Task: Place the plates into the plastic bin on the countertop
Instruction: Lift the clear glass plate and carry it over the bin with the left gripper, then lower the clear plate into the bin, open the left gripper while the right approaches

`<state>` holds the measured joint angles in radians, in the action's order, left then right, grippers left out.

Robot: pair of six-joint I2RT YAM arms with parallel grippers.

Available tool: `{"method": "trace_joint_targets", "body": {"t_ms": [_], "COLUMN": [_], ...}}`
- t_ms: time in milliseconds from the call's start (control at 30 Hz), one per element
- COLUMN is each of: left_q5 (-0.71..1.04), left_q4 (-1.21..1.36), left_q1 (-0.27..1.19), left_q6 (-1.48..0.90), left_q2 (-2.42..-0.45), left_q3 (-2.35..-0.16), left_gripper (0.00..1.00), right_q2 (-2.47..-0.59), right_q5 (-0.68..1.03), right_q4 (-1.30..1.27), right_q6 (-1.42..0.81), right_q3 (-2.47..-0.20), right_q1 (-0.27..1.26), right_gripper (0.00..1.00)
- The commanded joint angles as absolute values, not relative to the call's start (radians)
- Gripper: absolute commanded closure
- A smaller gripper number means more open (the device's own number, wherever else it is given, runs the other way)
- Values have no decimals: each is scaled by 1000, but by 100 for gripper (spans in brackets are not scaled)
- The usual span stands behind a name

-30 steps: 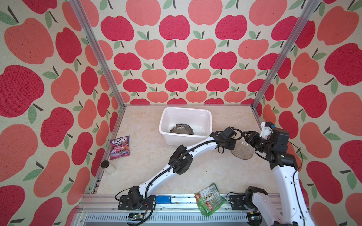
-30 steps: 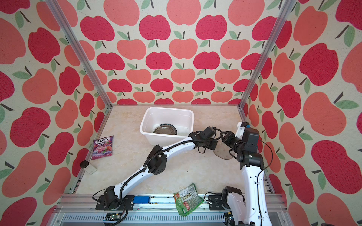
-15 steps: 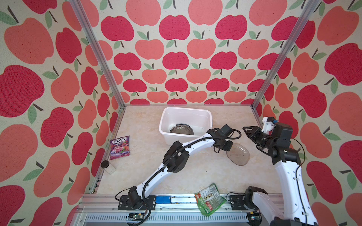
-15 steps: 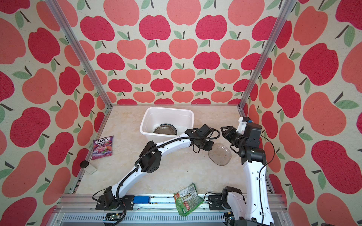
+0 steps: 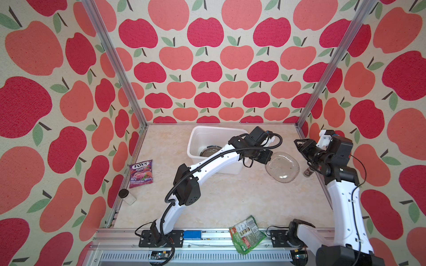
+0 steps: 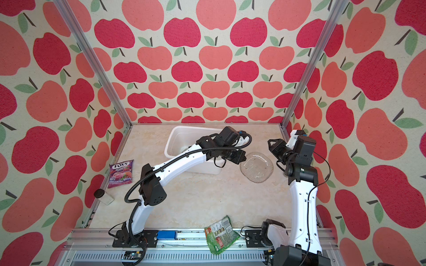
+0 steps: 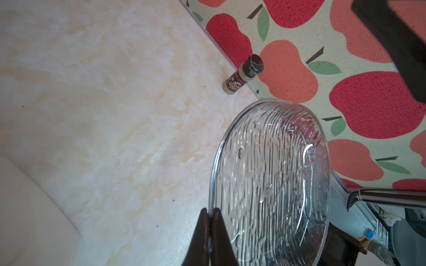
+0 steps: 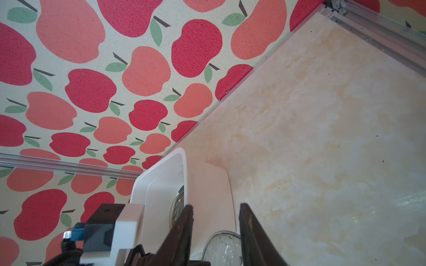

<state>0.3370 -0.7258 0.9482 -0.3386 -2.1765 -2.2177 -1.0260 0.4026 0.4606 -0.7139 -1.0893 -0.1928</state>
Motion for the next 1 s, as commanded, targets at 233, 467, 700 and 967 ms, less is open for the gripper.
{"method": "trace_joint_targets", "body": {"t_ms": [233, 467, 700, 967], "left_q5": [144, 115, 157, 177], "left_q4": [-769, -727, -741, -680], "left_q1": [717, 560, 500, 420], "left_q6": [-385, -469, -387, -340], "left_q2": [-1874, -1766, -1780, -1833], "left_q3": [-1972, -1818, -1727, -1607], "left_gripper": [100, 100, 100, 100], "right_q2": [-1111, -1189, -1274, -1341], "right_q5": [325, 296, 299, 320], "right_q4": [426, 455, 437, 415], "right_q6": [-726, -692, -674, -669], "right_q3": [-1137, -1179, -1181, -1194], "right_q1": [-153, -47, -1, 13], "right_gripper": [66, 66, 67, 67]}}
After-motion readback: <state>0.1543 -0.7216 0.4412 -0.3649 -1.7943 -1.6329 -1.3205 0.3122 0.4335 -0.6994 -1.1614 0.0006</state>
